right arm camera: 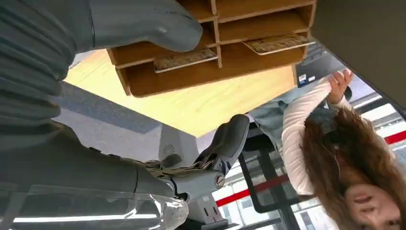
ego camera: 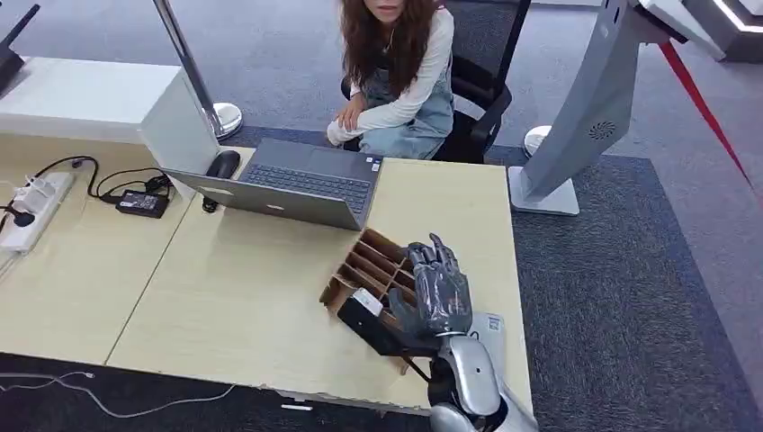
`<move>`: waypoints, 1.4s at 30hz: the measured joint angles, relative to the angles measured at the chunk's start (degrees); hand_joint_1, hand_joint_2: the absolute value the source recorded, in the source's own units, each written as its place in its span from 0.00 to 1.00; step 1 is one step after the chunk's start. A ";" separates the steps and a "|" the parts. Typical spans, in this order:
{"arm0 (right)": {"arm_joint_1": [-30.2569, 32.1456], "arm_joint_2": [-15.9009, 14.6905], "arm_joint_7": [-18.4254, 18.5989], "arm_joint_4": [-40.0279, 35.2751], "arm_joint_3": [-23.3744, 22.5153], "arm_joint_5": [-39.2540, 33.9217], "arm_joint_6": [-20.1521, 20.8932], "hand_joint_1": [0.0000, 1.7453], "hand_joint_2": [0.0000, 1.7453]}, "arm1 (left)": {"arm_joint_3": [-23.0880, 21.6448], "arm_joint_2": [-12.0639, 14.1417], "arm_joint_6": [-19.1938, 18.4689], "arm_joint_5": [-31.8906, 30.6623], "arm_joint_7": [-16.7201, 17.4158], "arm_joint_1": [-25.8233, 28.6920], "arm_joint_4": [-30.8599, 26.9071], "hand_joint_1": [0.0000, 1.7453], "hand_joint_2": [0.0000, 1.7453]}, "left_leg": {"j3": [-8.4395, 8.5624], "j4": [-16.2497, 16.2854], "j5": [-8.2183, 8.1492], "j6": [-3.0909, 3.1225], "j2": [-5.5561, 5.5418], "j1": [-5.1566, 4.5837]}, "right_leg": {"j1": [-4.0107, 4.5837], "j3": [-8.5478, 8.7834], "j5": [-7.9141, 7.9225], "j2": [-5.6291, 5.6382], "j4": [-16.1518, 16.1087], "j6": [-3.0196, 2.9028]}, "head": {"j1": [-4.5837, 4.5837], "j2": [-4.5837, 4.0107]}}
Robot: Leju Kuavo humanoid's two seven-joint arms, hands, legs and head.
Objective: Pass the card to the sensor for recognition and then transmit it.
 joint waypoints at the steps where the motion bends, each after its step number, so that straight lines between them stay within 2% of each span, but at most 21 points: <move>1: 0.00 0.00 0.09 0.26 0.00 -0.22 0.02 0.37 1.00 | 0.15 0.00 0.00 0.02 -0.11 0.01 0.00 0.00 0.00 | 0.00 0.00 0.00 0.00 0.00 0.00 | 0.00 0.00 0.00 0.00 0.00 0.00 | 0.00 0.00; 25: -0.21 -0.02 1.25 6.18 0.00 -1.95 -0.85 0.36 1.00 | 3.58 -0.02 -0.50 -0.92 -0.57 0.25 0.02 0.00 0.00 | 0.01 0.00 0.00 0.00 0.00 0.00 | 0.00 0.00 0.00 0.00 0.00 0.00 | 0.00 0.00; 42: -1.67 -0.02 2.52 8.74 -0.31 0.63 -0.33 0.37 1.00 | 5.68 -0.02 0.20 -1.51 -0.22 0.43 0.07 0.00 0.00 | 0.01 0.00 0.01 0.00 0.01 0.00 | 0.00 0.00 0.00 0.00 0.00 0.00 | 0.00 0.00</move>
